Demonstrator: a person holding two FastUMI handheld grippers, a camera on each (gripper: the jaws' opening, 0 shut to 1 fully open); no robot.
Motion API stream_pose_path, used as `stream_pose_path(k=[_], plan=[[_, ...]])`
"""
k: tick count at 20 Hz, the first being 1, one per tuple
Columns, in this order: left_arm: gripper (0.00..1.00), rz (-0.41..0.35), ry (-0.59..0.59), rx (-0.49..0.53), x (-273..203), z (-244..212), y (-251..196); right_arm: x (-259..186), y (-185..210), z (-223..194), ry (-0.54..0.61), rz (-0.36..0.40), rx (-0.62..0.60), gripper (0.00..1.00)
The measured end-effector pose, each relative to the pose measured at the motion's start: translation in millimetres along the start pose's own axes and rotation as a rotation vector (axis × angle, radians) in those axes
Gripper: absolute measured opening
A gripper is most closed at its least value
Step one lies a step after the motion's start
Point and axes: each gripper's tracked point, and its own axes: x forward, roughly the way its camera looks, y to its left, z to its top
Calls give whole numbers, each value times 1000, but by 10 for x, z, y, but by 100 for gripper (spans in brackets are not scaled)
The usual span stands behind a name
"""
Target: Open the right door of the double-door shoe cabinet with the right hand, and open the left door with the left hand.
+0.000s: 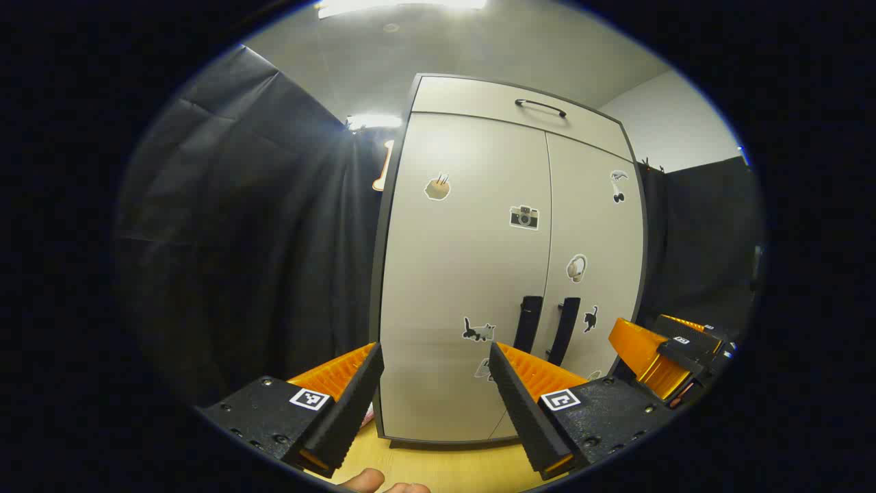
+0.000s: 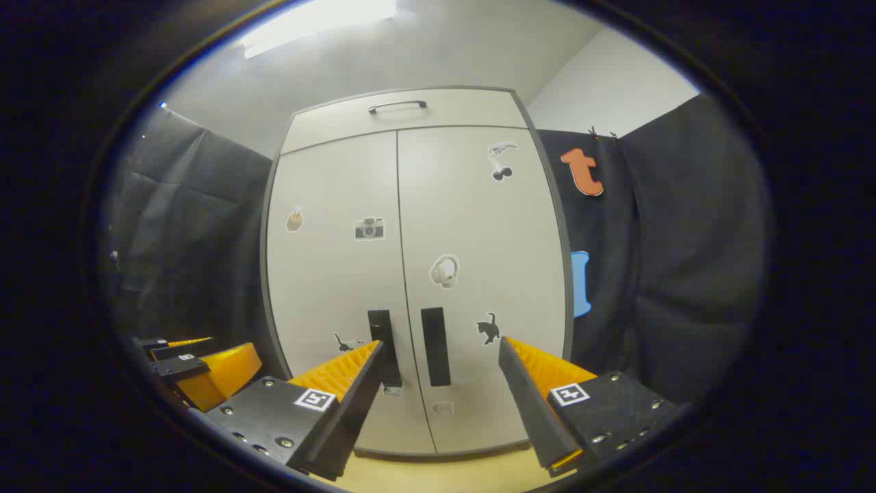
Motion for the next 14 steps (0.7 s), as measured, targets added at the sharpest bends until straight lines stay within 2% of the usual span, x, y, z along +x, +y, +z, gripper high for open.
stream_pose_path(k=[1, 2, 3, 4, 5, 6, 7, 11, 12, 14], plan=[[96, 4, 1, -1, 17, -6, 21, -7, -7, 0, 4, -6, 3, 98], [96, 7, 2, -2, 28, -14, 34, -5, -15, 2, 6, -9, 2, 82], [96, 7, 2, -5, 38, -19, 38, 6, -12, -10, 7, -13, -6, 79], [100, 6, 1, -7, 49, -17, 32, 23, -17, -19, 9, -14, -14, 84], [96, 4, 4, -8, 59, -27, 26, 30, -15, -24, 10, -13, -18, 80], [96, 1, 5, -7, 71, -33, 18, 42, -10, -30, 12, -11, -16, 84], [99, 0, 4, -5, 80, -29, 9, 62, -6, -33, 12, -9, -13, 84], [96, 3, -8, 11, 102, -10, 22, 142, -8, -60, 20, -11, -17, 84], [96, 5, -8, 12, 115, -13, 24, 154, -15, -72, 21, -13, -19, 80], [96, 6, -7, 10, 127, -18, 34, 180, -18, -95, 26, -14, -22, 80]])
